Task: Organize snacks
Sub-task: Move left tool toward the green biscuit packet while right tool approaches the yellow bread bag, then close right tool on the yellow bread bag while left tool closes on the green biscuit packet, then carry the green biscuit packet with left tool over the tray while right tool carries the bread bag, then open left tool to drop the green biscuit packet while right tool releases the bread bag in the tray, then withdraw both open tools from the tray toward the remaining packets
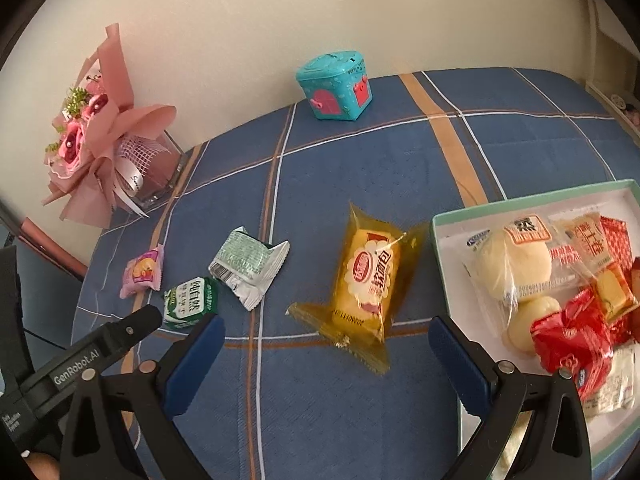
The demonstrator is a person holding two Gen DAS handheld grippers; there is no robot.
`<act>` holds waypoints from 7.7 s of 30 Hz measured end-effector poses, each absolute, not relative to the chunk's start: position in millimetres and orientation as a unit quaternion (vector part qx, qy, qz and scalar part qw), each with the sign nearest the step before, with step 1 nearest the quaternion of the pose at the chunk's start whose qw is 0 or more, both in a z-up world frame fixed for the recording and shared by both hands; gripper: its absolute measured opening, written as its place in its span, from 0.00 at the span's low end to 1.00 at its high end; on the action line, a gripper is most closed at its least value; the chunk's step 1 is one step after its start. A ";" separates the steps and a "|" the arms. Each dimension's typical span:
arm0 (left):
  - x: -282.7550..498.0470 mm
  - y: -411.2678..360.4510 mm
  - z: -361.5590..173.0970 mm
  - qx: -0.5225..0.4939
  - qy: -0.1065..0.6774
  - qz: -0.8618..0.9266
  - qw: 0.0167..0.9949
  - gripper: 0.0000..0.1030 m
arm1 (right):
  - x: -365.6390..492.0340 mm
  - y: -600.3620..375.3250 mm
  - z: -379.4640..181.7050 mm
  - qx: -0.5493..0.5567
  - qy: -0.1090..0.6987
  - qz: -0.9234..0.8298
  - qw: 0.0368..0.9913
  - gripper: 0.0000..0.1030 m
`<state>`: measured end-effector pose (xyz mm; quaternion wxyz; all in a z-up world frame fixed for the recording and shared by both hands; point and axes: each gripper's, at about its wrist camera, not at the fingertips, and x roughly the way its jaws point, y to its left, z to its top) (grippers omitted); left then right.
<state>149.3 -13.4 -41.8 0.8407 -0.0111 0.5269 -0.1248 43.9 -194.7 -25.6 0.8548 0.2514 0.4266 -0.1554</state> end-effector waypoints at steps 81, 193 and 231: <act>144.5 -35.5 -66.8 -0.022 0.559 -0.142 0.816 0.68 | 40.1 -190.7 -35.5 0.217 0.475 -0.179 0.834 0.41; -6.1 -210.7 -41.7 0.094 0.550 -0.298 0.774 0.70 | -115.8 -364.9 -17.9 0.326 0.428 -0.307 0.785 0.71; 67.6 -106.1 -40.4 0.026 0.537 -0.159 0.828 0.97 | -40.6 -257.8 -10.8 0.204 0.476 -0.249 0.818 1.00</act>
